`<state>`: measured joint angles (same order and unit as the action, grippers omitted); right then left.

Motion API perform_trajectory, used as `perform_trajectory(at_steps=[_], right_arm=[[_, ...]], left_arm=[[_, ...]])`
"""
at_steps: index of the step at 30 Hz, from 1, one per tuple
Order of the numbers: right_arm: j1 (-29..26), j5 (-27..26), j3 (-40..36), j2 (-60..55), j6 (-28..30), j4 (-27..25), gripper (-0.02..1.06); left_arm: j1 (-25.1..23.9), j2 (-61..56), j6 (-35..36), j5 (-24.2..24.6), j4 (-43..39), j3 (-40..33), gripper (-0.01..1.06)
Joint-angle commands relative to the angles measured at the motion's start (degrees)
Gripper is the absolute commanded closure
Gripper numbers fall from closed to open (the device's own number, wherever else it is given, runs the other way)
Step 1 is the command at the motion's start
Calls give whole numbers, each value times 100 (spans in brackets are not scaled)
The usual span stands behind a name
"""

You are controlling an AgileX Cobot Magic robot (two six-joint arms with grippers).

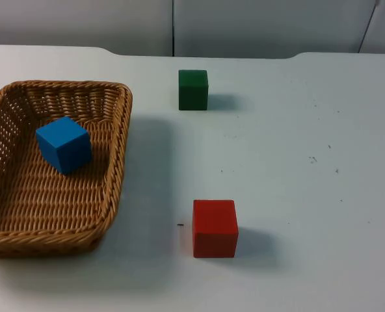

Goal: Pick up the basket with the left hand and place the blue cube into the basket with the right hand.

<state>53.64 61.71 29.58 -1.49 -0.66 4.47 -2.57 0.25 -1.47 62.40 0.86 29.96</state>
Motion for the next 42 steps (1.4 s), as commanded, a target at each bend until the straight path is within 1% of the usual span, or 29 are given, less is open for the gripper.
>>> perform_trajectory(at_steps=[1,7,8,9,10,11,12,13,32,35,36,40,41,42], right_arm=[[14,-7,-49,19,-3,38,15],[14,1,-48,19,-3,34,15],[14,1,-48,19,-3,34,12],[14,1,-48,19,-3,34,6],[14,1,-48,19,-3,34,6],[14,1,-48,19,-3,34,0],[14,1,-48,19,-3,34,0],[14,1,-48,19,22,34,0],[-25,1,-48,19,66,22,0],[-381,1,-48,52,66,22,0],[-381,1,-48,52,66,22,0],[-1109,17,-48,149,66,-4,0],[-1109,17,-48,149,66,-4,0],[-1238,-5,-18,149,66,22,0]], left_arm=[[32,-25,-11,-62,52,-52,13],[32,-25,-11,-62,52,-52,13],[32,-25,-11,-63,52,-52,12],[32,-25,-11,-63,63,-52,11],[32,-25,-11,-63,63,-52,11],[32,-25,-11,-63,63,-52,7],[32,-25,-11,-63,63,-52,1],[32,-25,-11,-63,63,-52,0],[32,-25,-11,-63,63,-52,0],[32,-25,-11,-63,63,-52,0],[32,-25,-11,-63,63,-52,0],[32,-25,-11,-63,63,-52,0],[32,-25,-11,-63,63,-52,0],[32,-25,-11,-63,50,-52,0]])
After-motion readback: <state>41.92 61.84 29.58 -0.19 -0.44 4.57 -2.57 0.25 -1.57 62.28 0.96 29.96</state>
